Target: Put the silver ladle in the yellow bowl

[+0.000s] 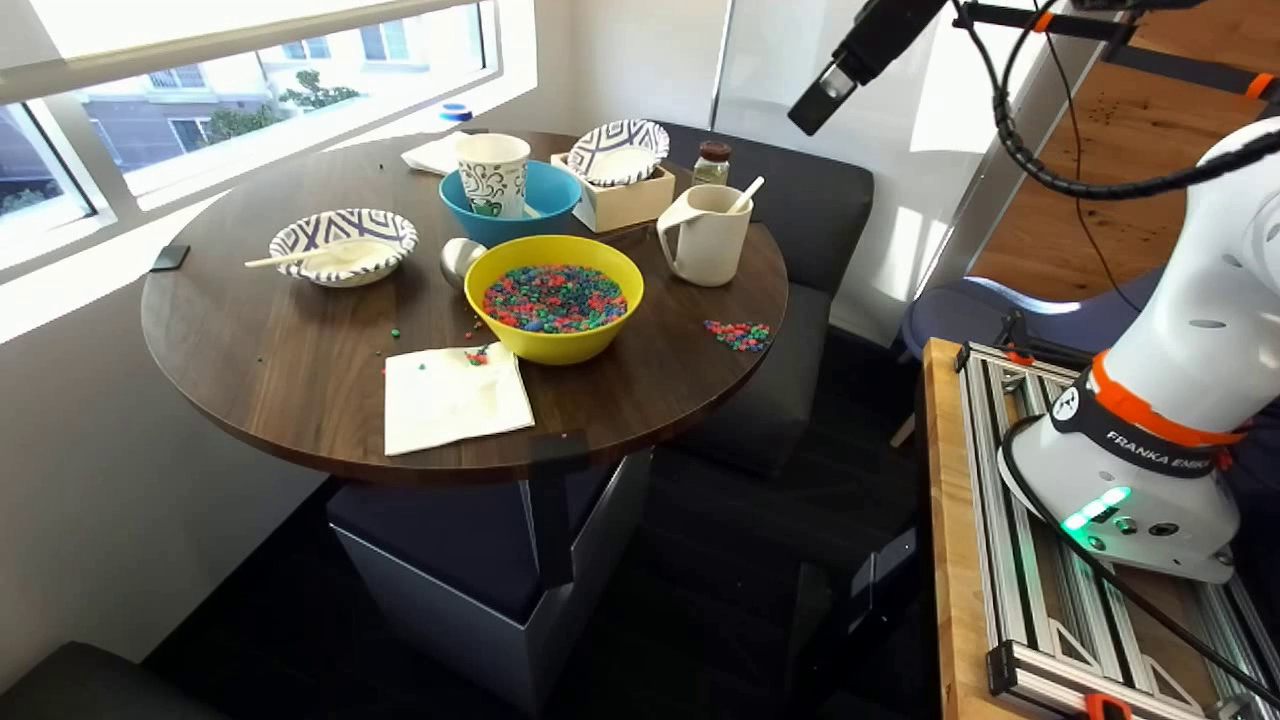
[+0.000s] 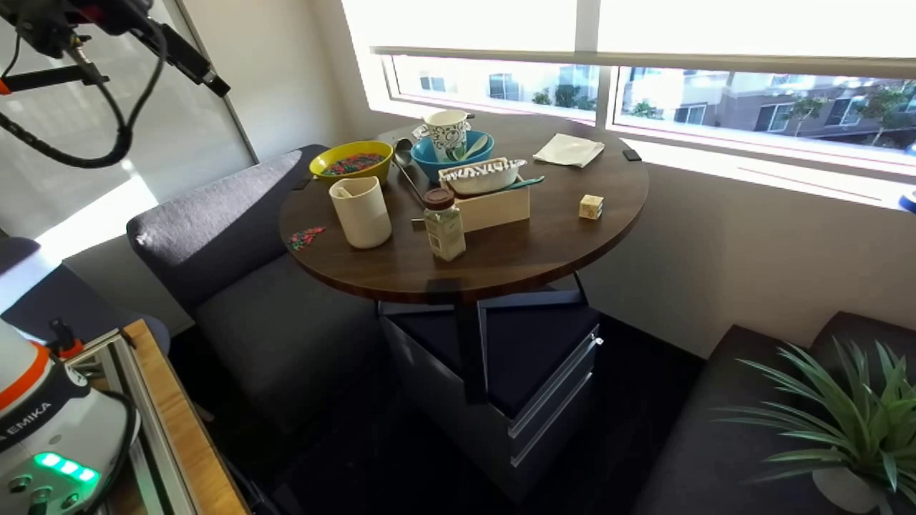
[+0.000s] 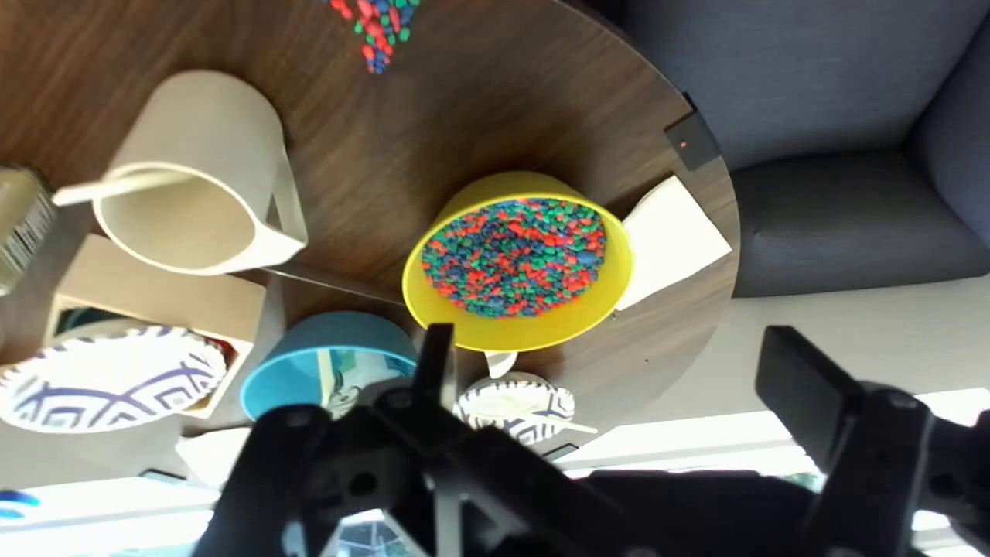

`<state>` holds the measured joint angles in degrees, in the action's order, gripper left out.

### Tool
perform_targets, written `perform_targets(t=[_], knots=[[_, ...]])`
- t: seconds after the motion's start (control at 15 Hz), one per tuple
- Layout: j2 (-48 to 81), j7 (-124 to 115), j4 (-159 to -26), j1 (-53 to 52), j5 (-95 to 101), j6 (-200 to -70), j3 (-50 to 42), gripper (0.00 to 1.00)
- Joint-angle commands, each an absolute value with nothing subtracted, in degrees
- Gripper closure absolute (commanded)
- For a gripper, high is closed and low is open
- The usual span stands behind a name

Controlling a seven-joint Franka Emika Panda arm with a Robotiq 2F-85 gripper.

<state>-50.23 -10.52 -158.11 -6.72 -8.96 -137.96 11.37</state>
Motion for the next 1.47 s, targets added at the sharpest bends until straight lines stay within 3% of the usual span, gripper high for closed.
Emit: perform_targets(t=[0.0, 0.4, 0.47, 0.93, 1.07, 1.4], knots=[[-36.92, 0.48, -151.52, -9.62, -7.03, -143.36, 6.89, 0.00], [-19.65, 13.18, -135.90, -9.02, 2.37, -143.33, 6.15, 0.00], [-25.95, 9.78, -141.59, -9.49, -0.05, -143.66, 5.91, 0.00], [-18.68, 12.92, -135.64, -9.00, 2.45, -143.69, 6.02, 0.00], [-14.82, 23.04, -133.68, -11.12, 0.04, -140.68, 3.03, 0.00], [-3.82, 45.22, -130.47, -16.03, -3.27, -146.94, -5.75, 0.00]])
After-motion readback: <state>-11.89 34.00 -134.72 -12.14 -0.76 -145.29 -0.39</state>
